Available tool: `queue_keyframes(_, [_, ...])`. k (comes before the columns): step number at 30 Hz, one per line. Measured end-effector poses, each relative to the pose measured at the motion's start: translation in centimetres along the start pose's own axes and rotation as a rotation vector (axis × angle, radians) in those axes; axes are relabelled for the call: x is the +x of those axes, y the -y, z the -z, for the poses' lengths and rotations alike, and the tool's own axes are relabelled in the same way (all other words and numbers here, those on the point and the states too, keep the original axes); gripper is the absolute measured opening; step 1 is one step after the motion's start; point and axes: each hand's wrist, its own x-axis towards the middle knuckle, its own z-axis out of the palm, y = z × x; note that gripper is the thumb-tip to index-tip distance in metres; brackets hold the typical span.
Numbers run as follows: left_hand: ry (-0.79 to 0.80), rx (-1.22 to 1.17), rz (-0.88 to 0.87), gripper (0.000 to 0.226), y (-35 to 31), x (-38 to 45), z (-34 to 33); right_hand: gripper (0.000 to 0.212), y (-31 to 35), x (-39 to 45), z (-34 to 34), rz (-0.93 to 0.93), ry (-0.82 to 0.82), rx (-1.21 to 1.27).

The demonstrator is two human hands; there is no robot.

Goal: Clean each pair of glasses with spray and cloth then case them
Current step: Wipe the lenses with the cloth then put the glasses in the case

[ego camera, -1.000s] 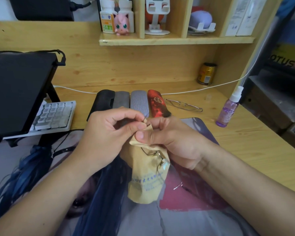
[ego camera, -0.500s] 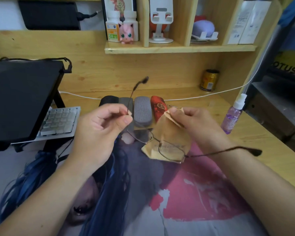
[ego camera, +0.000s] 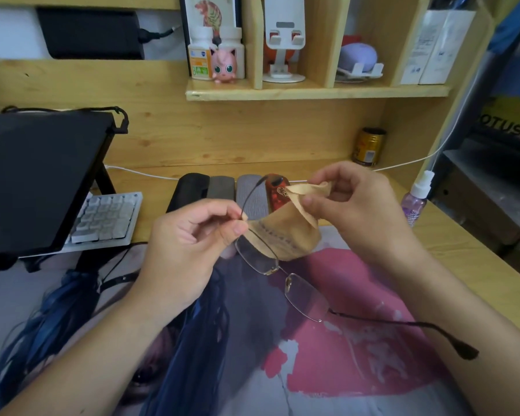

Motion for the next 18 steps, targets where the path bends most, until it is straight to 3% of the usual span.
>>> queue_keyframes(4, [-0.004, 0.008, -0.014, 0.025, 0.0, 0.1, 0.1, 0.028, -0.7, 0.3, 0.4, 0.368, -0.249, -0.613])
queue_keyframes(7, [0.006, -0.001, -0.011, 0.026, 0.0, 0.0, -0.1, 0.043, 0.0, 0.7, 1.3, 0.557, -0.341, -0.754])
queue_keyframes(11, [0.033, -0.005, -0.01, 0.019, 0.1, -0.1, -0.2, 0.052, 0.0, 0.9, 0.8, 0.148, -0.196, -0.625])
queue_keyframes(13, [0.027, -0.007, -0.011, 0.02, 0.2, -0.1, -0.2, 0.053, -0.5, 0.8, 0.4, -0.035, -0.157, -0.451])
queue_keyframes(16, [0.035, 0.004, -0.014, 0.015, 0.3, -0.2, -0.1, 0.045, 0.3, 0.7, -0.2, -0.375, -0.125, 0.333])
queue_keyframes(18, [0.047, 0.033, -0.027, 0.01, 0.4, -0.2, -0.1, 0.046, 0.7, 0.6, -0.3, -0.481, -0.001, 0.742])
